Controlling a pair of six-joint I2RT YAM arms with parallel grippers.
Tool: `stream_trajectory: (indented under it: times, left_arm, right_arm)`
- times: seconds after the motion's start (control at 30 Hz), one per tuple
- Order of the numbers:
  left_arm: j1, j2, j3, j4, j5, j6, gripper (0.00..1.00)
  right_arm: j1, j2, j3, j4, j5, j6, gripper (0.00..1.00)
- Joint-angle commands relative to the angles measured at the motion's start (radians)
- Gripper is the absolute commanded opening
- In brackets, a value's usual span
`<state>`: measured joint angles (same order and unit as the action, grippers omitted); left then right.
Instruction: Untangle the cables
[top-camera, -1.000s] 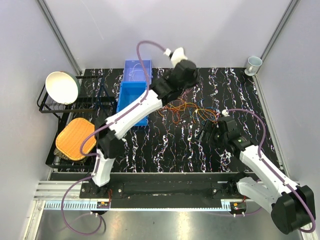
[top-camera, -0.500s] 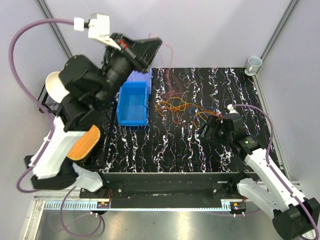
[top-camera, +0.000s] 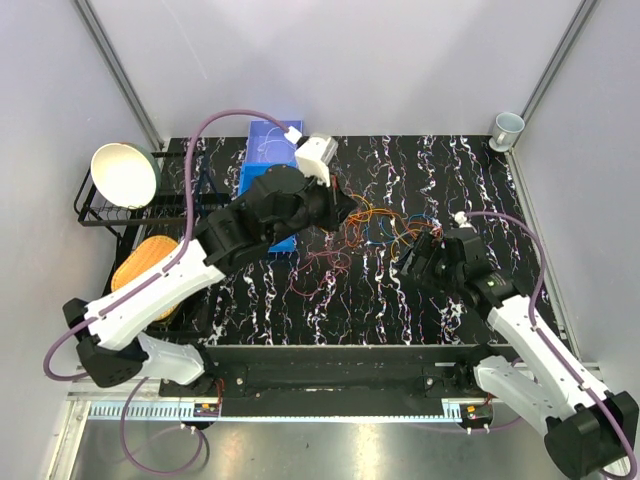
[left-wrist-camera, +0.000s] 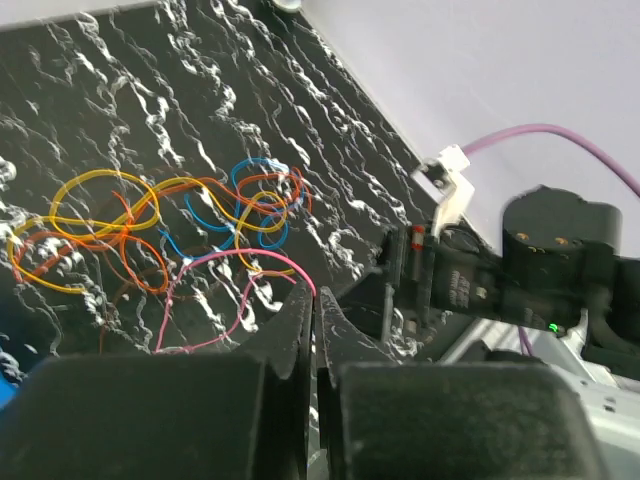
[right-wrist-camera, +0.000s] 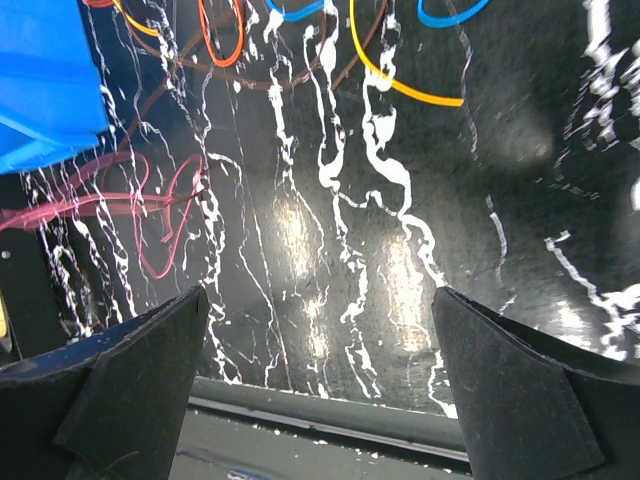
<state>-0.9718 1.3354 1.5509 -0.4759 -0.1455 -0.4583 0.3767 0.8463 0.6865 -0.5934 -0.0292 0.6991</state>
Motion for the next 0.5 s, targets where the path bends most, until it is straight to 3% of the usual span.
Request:
stream_trajectory:
  times: [0.0, 0.3, 0.47]
  left_arm:
    - [-0.001, -0.136, -0.082, 0.046, 0.021, -0.086, 0.0]
    - [-0.002, -0.13, -0.429, -0.058, -0.138, -0.221, 0.0]
    - [-0.001, -0.053, -0.518, -0.061, -0.234, -0.255, 0.0]
  right_arm:
    - [-0.001, 0.034, -0.044, 0.078, -0.07, 0.063, 1.0]
    - [-0.002, 0.092, -0.074, 0.138, -0.074, 0.06, 1.0]
    - [-0.002, 0.151, -0.085, 0.179, -0.083, 0.06, 1.0]
